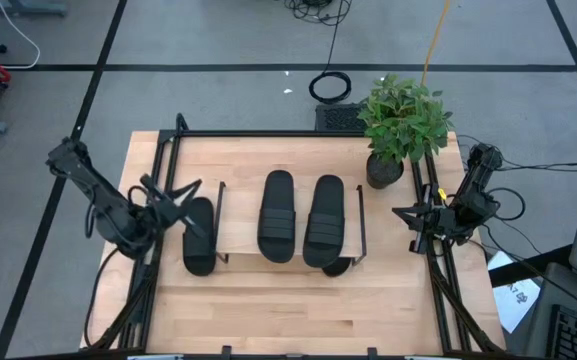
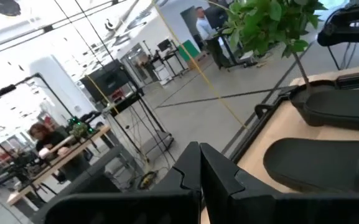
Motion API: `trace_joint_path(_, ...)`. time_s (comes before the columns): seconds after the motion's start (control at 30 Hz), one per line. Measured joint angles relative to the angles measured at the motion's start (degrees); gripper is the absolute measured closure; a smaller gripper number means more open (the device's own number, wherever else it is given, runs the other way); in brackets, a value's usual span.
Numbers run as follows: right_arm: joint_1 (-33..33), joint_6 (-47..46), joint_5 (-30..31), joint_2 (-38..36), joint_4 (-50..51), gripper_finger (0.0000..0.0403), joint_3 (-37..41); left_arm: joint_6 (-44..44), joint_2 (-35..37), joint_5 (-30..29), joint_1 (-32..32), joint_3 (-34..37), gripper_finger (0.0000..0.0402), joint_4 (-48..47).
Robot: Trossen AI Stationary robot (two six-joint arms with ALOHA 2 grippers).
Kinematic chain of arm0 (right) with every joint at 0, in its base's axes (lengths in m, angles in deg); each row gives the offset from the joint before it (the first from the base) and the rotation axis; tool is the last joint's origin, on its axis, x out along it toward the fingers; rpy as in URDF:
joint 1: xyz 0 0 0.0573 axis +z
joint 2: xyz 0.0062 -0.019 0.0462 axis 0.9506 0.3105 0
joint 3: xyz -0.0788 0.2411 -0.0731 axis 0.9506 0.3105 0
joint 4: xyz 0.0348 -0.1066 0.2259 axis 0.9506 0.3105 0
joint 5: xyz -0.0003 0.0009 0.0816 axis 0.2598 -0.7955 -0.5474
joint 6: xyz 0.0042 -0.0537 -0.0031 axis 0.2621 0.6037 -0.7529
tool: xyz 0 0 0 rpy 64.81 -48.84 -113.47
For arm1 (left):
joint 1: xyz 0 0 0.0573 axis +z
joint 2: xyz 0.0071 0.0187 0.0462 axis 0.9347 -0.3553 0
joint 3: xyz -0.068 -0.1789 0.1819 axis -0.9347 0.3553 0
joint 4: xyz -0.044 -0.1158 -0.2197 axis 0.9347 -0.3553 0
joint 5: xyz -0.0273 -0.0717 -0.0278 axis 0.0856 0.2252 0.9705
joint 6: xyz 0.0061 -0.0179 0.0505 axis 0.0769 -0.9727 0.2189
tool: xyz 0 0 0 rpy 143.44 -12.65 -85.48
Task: Pick and place slides into the shelf
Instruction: Put the black slide under the shelf
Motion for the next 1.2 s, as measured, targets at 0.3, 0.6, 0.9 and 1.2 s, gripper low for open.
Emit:
trace_joint_path(0.3, 0.00, 0.68, -0.01, 0.00, -0.04, 0.0403, 0.00, -6.78, 8.53, 0.16, 8.98, 0.43, 0.0401, -9.18)
trace_joint_path(0.6, 0.00, 2.34, -0.21, -0.02, -2.20, 0.0403, 0.00, -19.15, 21.65, 26.82, 30.80, 0.43, 0.0400, -22.20)
trace_joint_path(0.9, 0.00, 5.62, -0.57, -0.01, -4.35, 0.0403, 0.00, -22.55, 23.06, 47.07, 44.90, -9.54, 0.0401, -38.64)
trace_joint_path(1.2, 0.00, 8.43, -4.70, -0.02, -5.50, 0.0403, 0.00, -37.31, 5.52, 70.46, 54.75, -30.88, 0.0401, -84.40)
